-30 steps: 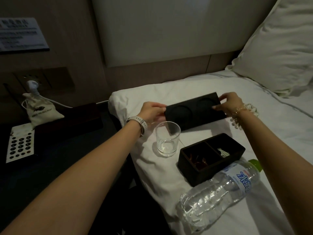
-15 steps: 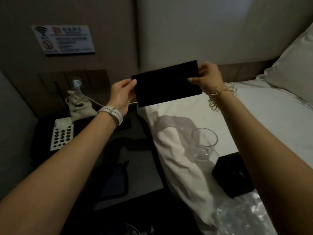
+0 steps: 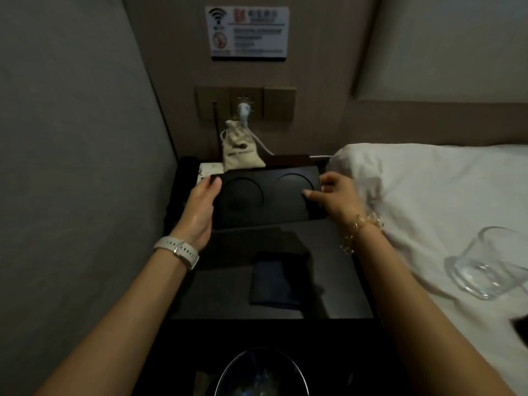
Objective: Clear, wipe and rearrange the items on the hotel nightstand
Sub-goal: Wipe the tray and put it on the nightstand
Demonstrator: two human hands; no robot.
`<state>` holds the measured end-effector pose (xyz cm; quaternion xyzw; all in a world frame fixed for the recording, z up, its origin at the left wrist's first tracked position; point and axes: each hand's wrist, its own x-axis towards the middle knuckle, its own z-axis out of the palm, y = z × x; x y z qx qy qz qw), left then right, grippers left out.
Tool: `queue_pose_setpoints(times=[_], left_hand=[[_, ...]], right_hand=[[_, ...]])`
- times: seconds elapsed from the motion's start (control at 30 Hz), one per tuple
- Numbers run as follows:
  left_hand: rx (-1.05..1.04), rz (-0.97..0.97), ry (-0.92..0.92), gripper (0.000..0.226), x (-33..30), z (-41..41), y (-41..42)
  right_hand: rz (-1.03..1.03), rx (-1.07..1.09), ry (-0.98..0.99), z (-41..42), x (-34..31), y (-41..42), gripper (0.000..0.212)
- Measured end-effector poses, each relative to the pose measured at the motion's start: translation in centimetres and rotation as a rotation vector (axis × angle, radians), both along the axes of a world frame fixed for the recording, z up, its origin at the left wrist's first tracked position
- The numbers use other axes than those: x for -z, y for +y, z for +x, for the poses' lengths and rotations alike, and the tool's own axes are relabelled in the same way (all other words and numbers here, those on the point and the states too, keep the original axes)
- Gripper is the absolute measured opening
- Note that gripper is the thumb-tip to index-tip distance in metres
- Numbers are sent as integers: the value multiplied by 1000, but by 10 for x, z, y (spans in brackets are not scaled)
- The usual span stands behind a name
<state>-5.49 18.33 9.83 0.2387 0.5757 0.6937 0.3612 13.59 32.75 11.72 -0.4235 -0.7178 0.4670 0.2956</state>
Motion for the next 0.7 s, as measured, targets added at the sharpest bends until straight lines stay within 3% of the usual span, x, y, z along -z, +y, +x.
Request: queue_pose_setpoints(times=[0.1,0.17,0.23,0.33,0.47,0.57,0.7], left_hand=[[-70,-53,-76,34,23,-6,-20],[-121,-68,-107,36,37,-9,-30],[-170,-80,-128,38,50,-16,-37],[-240,-109,-129,38,57,-29,-37],[-237,-126,-105,41,56,-44,-32],[-199,-154,-151,43,56,-53,-36],[-181,-138,-214,42,55,-61,-36]], right_hand=[[-34,1,66,-10,31,-15,13],[-128,52,85,-12,53,-25,31],[-188,92,20,-11,77,-35,32],[-46,-40,-463,-9,105,-44,22],[279,-280,-987,-22,109,-50,60],[402,-331,-1114,-32,108,-46,64],[340,-418,-1116,-36,108,-39,45]])
